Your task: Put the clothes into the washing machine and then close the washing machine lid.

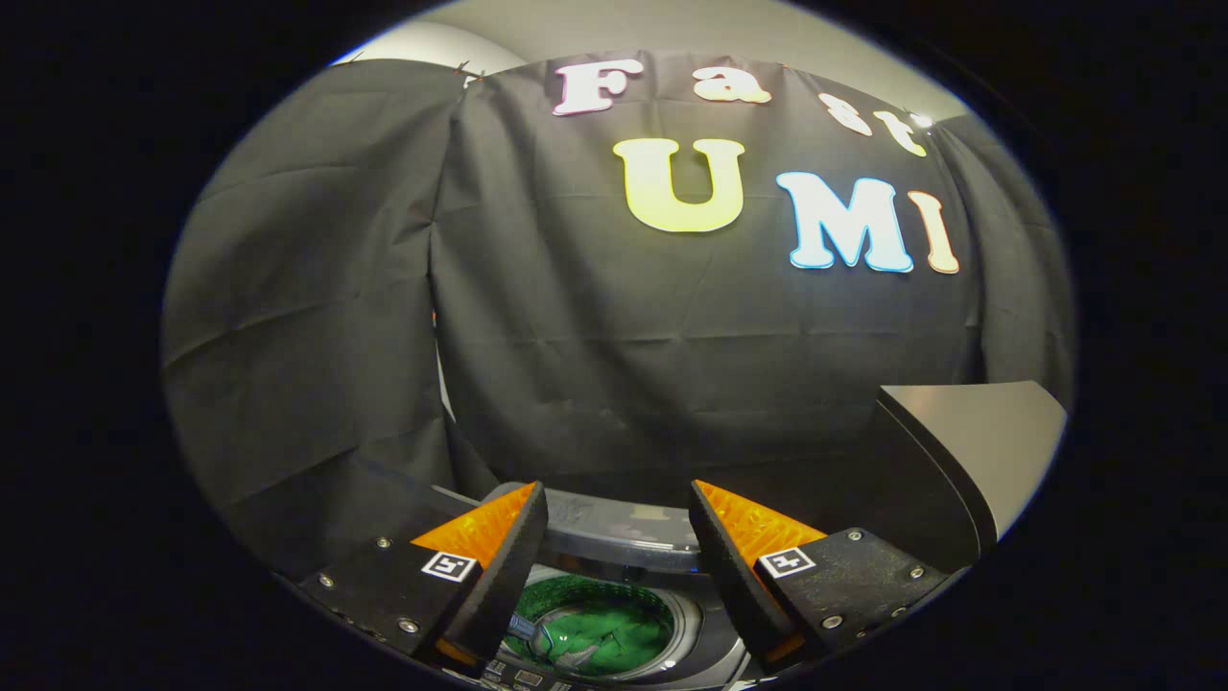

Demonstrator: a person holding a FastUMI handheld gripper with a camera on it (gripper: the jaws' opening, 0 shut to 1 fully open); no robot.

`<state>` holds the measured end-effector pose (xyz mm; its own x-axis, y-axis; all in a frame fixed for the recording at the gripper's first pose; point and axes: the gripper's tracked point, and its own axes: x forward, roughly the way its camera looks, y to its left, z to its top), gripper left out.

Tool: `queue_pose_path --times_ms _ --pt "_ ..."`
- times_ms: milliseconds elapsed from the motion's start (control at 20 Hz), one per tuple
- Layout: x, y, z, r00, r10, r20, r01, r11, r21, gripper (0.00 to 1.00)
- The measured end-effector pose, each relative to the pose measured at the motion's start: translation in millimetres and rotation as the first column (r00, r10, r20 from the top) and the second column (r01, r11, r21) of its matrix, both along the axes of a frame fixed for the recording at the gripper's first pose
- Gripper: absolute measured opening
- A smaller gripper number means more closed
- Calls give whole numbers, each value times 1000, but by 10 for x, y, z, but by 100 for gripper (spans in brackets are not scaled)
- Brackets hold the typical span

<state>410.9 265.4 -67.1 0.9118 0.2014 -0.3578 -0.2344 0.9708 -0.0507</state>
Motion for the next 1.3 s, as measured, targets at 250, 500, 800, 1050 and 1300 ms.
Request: queue_pose_path --times_ms 250,500,800,1050,1300 --pt "-306 93 -165 999 52 4 -52 999 -15 92" --pt "-501 64 -159 998 55 -4 -55 998 15 92" --pt "-697 -212 201 998 35 52 -38 998 57 93" --pt "-859 -750 570 993 -9 116 0 997 80 93" --pt "-1145 -1414 891 984 -63 168 48 995 88 93"
